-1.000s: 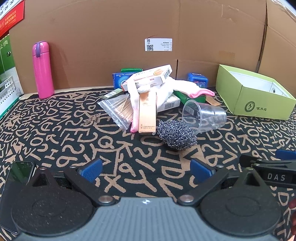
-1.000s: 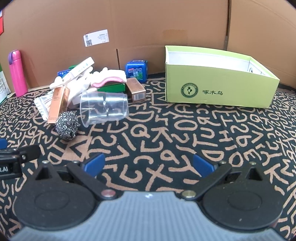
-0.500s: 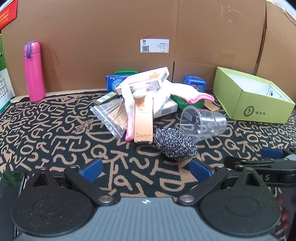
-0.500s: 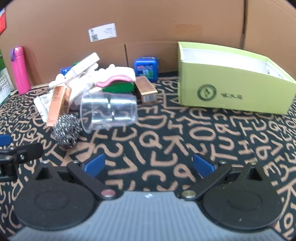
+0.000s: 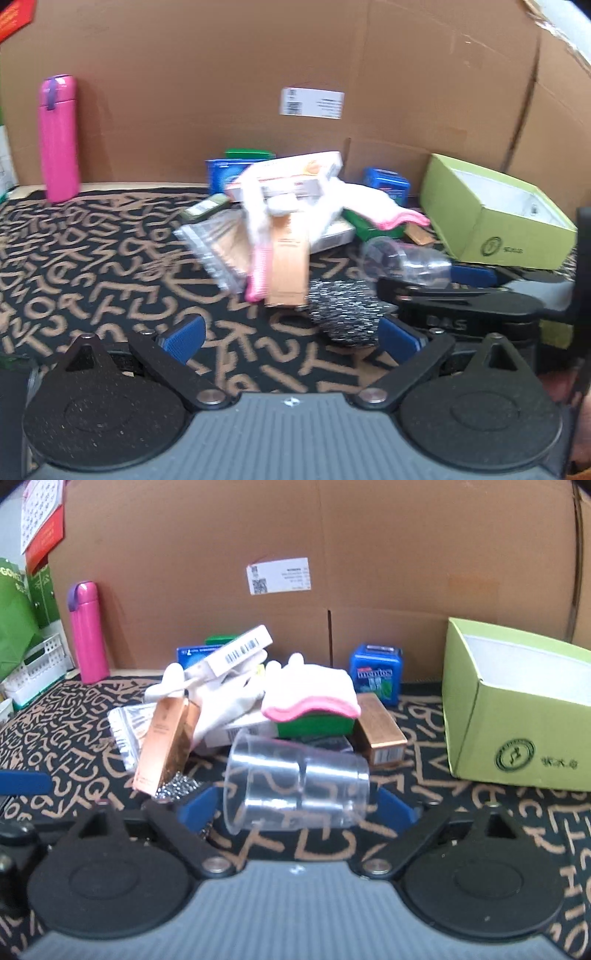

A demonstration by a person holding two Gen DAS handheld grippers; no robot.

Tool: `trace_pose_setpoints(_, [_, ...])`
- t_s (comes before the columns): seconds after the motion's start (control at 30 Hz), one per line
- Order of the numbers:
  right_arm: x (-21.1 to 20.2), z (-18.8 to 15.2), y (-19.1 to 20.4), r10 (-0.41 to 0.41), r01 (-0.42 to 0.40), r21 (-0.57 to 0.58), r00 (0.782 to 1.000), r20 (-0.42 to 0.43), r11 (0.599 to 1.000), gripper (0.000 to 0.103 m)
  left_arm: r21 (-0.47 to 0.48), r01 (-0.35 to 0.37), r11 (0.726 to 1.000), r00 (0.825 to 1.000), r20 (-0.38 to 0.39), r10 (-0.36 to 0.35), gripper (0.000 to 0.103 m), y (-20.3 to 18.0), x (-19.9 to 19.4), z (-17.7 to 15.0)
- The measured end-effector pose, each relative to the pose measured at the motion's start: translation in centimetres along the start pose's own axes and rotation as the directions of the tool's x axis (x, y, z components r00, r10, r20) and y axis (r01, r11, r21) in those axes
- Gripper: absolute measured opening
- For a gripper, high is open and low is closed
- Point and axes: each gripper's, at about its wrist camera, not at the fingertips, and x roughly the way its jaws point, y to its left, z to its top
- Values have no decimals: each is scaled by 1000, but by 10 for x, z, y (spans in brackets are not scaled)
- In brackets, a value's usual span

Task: Organize objects
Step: 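Grasp the steel wool with the left gripper while the right grasps the clear cup, then carry both items into the lime-green box and open both grippers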

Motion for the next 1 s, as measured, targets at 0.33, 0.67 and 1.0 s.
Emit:
trace_pose_setpoints(0.33, [-41, -25, -48, -26, 23, 81, 999, 36, 996, 78, -9, 135, 991, 990, -44, -136, 79, -24, 34, 4])
trace_pose_setpoints(0.67, [-78, -42, -68, -78, 71, 105, 995, 60, 992, 78, -76, 133, 988, 986, -93, -140, 35, -19, 48, -4])
trace_pose_setpoints(1.0, [-124, -12, -91, -139, 124, 84, 970, 202, 989, 78, 98, 305, 947, 949, 49, -311, 35, -83, 2, 53])
